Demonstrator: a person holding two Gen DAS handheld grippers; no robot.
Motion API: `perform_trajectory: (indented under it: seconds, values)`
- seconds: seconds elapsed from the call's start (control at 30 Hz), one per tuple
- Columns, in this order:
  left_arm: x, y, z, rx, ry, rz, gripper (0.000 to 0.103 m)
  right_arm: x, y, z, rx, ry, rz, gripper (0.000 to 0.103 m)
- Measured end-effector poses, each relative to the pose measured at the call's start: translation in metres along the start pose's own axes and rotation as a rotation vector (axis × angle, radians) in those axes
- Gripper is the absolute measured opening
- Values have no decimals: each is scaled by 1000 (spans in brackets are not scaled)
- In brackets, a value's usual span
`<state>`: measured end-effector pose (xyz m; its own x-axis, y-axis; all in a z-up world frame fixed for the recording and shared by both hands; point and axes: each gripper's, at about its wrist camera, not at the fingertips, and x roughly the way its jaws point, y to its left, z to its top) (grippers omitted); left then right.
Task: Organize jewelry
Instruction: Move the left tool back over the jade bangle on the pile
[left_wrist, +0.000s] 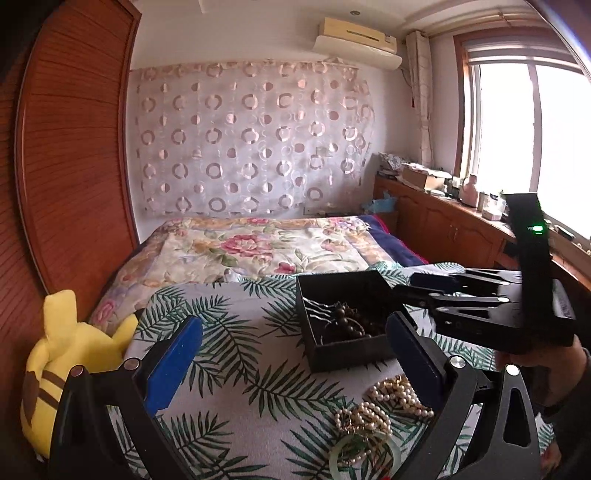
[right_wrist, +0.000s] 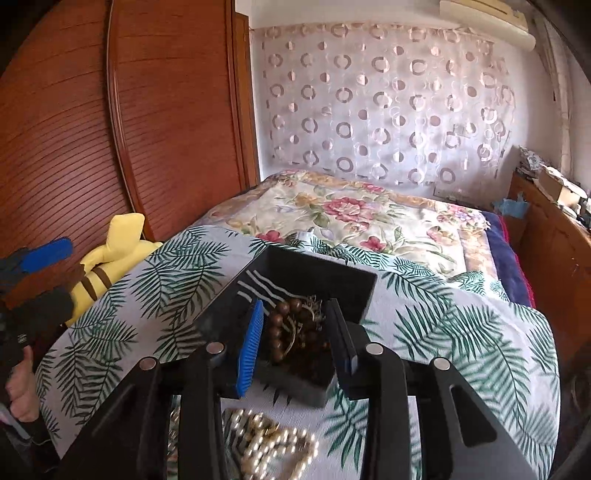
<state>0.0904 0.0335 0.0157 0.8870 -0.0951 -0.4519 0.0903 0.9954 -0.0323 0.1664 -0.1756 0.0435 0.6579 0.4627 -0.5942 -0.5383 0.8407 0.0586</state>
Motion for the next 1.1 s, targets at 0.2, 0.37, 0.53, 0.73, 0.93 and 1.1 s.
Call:
perform_trajectory:
  seconds: [0.2,0.37,0.53,0.73,0.93,1.1]
  values:
    - [-4,0,-16,-3,19,-8,95,-33,8,-21,36,-19,-15,38]
    - [-7,0,-26,-11,36,-12,95,-52,11,-32,43,-30,-47,38]
    - [-7,-3,-31,-9,51,-11,95,-69,11,-41,48,-49,-60,38]
    - [-5,-8,-41,0,76,-15,95,-83,13,-47,50,-76,-80,41]
    - [-1,-10,-52,10,113,-18,95,-94,14,-54,51,-97,-92,50]
    - [4,-14,-65,22,152,-25,95,-96,15,-62,42,-95,-104,51]
